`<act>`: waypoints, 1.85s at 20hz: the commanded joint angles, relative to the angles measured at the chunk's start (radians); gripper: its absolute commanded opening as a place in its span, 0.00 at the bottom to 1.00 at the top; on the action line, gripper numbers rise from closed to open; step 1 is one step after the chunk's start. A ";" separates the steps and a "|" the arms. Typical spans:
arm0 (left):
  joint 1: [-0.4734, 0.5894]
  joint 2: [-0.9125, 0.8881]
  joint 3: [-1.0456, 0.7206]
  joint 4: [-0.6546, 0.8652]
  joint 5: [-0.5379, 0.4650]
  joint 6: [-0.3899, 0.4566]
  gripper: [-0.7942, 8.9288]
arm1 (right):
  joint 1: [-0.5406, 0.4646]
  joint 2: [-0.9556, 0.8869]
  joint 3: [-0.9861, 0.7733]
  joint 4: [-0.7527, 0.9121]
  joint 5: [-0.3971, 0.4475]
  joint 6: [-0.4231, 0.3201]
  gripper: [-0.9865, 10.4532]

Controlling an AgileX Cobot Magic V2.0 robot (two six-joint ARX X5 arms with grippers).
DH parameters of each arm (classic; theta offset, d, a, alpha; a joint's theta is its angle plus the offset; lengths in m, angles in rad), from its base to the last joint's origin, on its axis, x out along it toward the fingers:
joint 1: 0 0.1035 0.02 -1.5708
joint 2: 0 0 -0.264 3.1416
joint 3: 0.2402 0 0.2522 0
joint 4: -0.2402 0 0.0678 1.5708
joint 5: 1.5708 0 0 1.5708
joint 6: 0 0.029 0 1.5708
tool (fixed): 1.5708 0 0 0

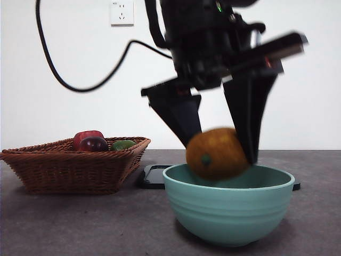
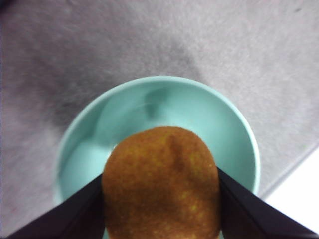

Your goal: Pick up the wifruite, put it on the bowl, pick up the plate, put it on desk

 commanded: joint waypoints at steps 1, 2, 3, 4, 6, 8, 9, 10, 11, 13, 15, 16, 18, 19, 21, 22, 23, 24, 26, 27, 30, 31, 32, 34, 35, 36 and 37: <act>-0.019 0.043 0.017 0.027 0.005 -0.002 0.30 | 0.006 0.001 0.019 0.005 -0.003 -0.004 0.61; -0.019 0.053 0.017 0.039 0.004 -0.002 0.30 | 0.006 0.001 0.019 0.006 -0.003 -0.004 0.61; -0.021 0.063 0.017 0.045 0.004 -0.002 0.30 | 0.006 0.001 0.019 0.006 -0.003 -0.004 0.61; -0.021 0.072 0.017 0.045 0.004 -0.002 0.30 | 0.006 0.001 0.019 0.006 -0.003 -0.004 0.61; -0.021 0.094 0.017 0.042 0.004 0.004 0.30 | 0.006 0.001 0.019 0.006 0.001 -0.007 0.61; -0.021 0.116 0.017 0.042 0.004 0.006 0.30 | 0.006 0.001 0.019 0.006 0.001 -0.008 0.61; -0.021 0.122 0.017 0.039 0.004 0.010 0.30 | 0.006 0.001 0.019 0.006 0.001 -0.008 0.61; -0.021 0.127 0.017 0.040 0.004 0.019 0.30 | 0.006 0.001 0.019 0.006 0.001 -0.008 0.61; -0.022 0.127 0.017 0.042 0.004 0.024 0.30 | 0.006 0.001 0.019 0.006 0.001 -0.008 0.61; -0.022 0.127 0.017 0.043 0.004 0.024 0.30 | 0.006 0.001 0.019 0.006 0.001 -0.008 0.61; -0.022 0.127 0.017 0.035 0.004 0.024 0.31 | 0.006 0.001 0.019 0.006 0.001 -0.008 0.61; -0.022 0.127 0.017 0.031 0.004 0.025 0.31 | 0.006 0.001 0.019 0.006 0.001 -0.008 0.61; -0.022 0.127 0.017 0.032 0.004 0.032 0.32 | 0.006 0.001 0.019 0.006 0.001 -0.008 0.61; -0.022 0.127 0.017 0.033 0.004 0.032 0.38 | 0.006 0.001 0.019 0.006 0.001 -0.008 0.61; -0.022 0.127 0.017 0.034 0.004 0.040 0.56 | 0.006 0.001 0.019 0.006 0.001 -0.008 0.61; -0.021 0.127 0.017 0.033 0.004 0.046 0.60 | 0.006 0.001 0.019 0.006 0.001 -0.008 0.61; -0.021 0.127 0.018 0.028 0.004 0.048 0.60 | 0.006 0.001 0.019 0.006 0.001 -0.008 0.61; -0.021 0.127 0.023 0.014 0.004 0.053 0.60 | 0.006 0.001 0.019 0.006 0.001 -0.008 0.61; -0.021 0.124 0.032 0.003 0.004 0.054 0.60 | 0.006 0.001 0.019 0.006 0.001 -0.008 0.61; -0.021 0.117 0.036 0.002 0.004 0.054 0.60 | 0.006 0.001 0.019 0.006 0.001 -0.008 0.61; -0.021 0.090 0.056 -0.020 0.004 0.055 0.60 | 0.006 0.001 0.019 0.006 0.001 -0.008 0.61; -0.021 0.072 0.060 -0.023 0.004 0.054 0.60 | 0.006 0.001 0.019 0.006 0.002 -0.009 0.61; -0.021 0.051 0.062 -0.022 0.004 0.054 0.61 | 0.006 0.001 0.019 0.006 0.001 -0.009 0.61; -0.021 -0.008 0.062 -0.025 0.004 0.053 0.61 | 0.006 0.001 0.019 0.006 0.001 -0.010 0.61; -0.021 -0.040 0.062 -0.030 0.004 0.051 0.61 | 0.006 0.001 0.019 0.006 0.002 -0.012 0.61; -0.021 -0.075 0.062 -0.039 0.004 0.050 0.61 | 0.006 0.001 0.019 0.006 0.002 -0.012 0.61; -0.021 -0.111 0.062 -0.048 0.003 0.050 0.61 | 0.006 0.001 0.019 0.006 0.002 -0.012 0.61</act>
